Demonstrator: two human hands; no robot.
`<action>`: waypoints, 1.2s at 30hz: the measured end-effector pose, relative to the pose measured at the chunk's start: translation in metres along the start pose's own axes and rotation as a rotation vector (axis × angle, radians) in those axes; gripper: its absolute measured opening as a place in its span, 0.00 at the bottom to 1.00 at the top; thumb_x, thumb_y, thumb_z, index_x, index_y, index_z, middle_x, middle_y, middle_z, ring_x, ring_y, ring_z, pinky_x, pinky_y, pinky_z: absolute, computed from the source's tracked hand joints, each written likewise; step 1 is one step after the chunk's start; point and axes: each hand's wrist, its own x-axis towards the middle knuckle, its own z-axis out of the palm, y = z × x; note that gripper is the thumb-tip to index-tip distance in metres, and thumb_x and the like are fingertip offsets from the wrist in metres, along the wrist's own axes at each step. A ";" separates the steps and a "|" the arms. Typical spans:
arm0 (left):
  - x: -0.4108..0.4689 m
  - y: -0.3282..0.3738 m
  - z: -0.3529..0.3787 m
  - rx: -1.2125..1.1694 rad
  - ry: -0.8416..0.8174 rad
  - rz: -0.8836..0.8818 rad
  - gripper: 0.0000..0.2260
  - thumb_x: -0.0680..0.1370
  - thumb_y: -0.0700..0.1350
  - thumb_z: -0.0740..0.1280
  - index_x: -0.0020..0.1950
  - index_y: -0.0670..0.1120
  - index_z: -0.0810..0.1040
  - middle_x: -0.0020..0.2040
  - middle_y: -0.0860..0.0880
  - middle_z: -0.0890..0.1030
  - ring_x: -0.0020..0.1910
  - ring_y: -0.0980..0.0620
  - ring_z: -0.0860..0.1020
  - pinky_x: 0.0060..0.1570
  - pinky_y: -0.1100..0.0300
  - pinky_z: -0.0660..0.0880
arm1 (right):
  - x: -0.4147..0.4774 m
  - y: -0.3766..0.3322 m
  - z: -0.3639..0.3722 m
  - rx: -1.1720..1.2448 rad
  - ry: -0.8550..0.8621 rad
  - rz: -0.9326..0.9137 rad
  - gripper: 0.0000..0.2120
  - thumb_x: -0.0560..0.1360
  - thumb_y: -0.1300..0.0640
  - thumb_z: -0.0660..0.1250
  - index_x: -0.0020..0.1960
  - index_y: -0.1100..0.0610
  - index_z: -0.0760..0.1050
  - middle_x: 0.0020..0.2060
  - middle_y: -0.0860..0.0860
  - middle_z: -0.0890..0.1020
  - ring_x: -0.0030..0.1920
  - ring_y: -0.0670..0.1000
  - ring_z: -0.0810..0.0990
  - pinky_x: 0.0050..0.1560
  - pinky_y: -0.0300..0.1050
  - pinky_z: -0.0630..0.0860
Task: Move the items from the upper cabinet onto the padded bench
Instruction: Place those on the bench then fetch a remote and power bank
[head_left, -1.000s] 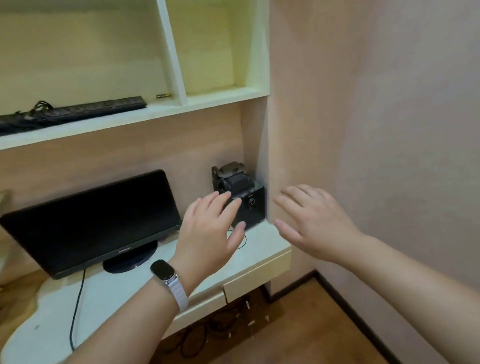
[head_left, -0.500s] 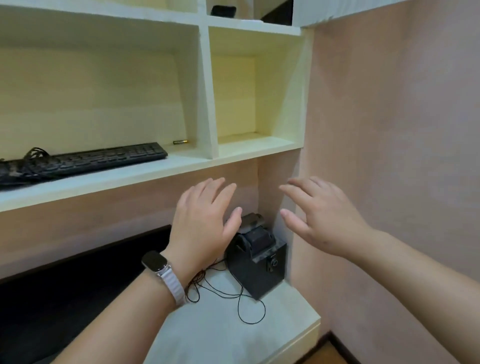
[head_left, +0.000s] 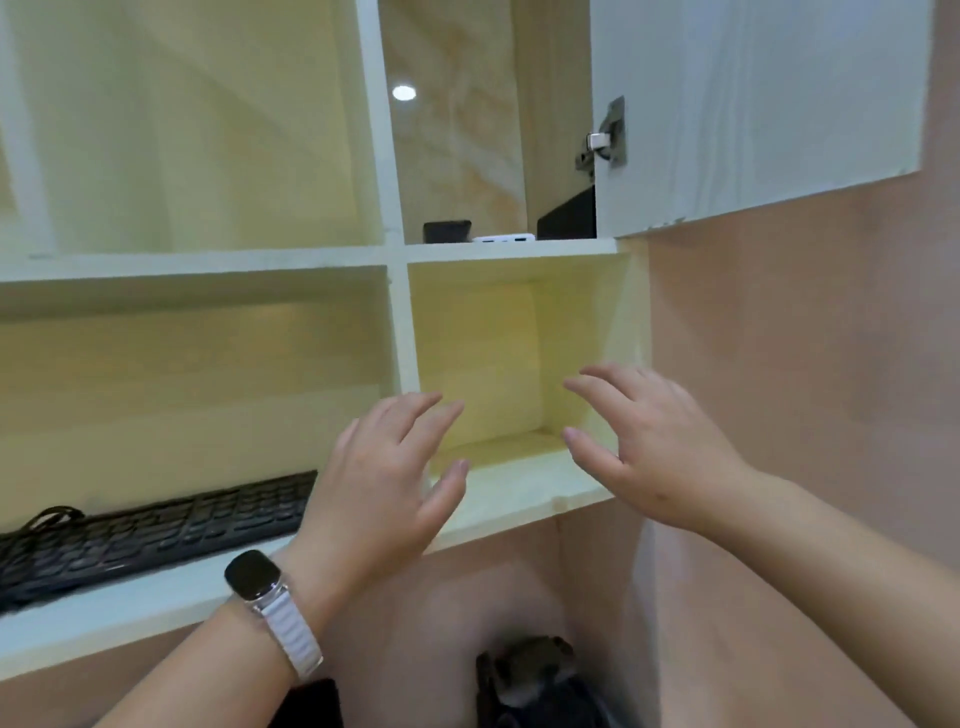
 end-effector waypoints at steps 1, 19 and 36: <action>0.014 0.000 -0.001 0.010 0.012 0.021 0.22 0.76 0.55 0.61 0.66 0.47 0.77 0.64 0.48 0.78 0.63 0.46 0.74 0.58 0.47 0.73 | 0.013 0.008 -0.002 0.007 0.023 -0.020 0.29 0.75 0.38 0.52 0.67 0.53 0.73 0.64 0.52 0.76 0.64 0.56 0.74 0.60 0.53 0.70; 0.201 0.009 -0.049 0.369 0.041 0.038 0.18 0.77 0.46 0.65 0.67 0.49 0.74 0.60 0.50 0.77 0.54 0.49 0.77 0.43 0.58 0.73 | 0.198 0.043 -0.040 0.313 0.014 -0.293 0.27 0.76 0.35 0.56 0.71 0.45 0.64 0.65 0.43 0.70 0.67 0.46 0.66 0.64 0.52 0.70; 0.199 0.008 -0.035 0.466 -0.081 0.004 0.22 0.74 0.67 0.52 0.56 0.55 0.76 0.46 0.57 0.76 0.46 0.55 0.75 0.44 0.55 0.74 | 0.198 0.054 -0.029 0.244 0.058 -0.320 0.23 0.73 0.32 0.57 0.60 0.45 0.73 0.48 0.42 0.73 0.54 0.47 0.71 0.51 0.50 0.75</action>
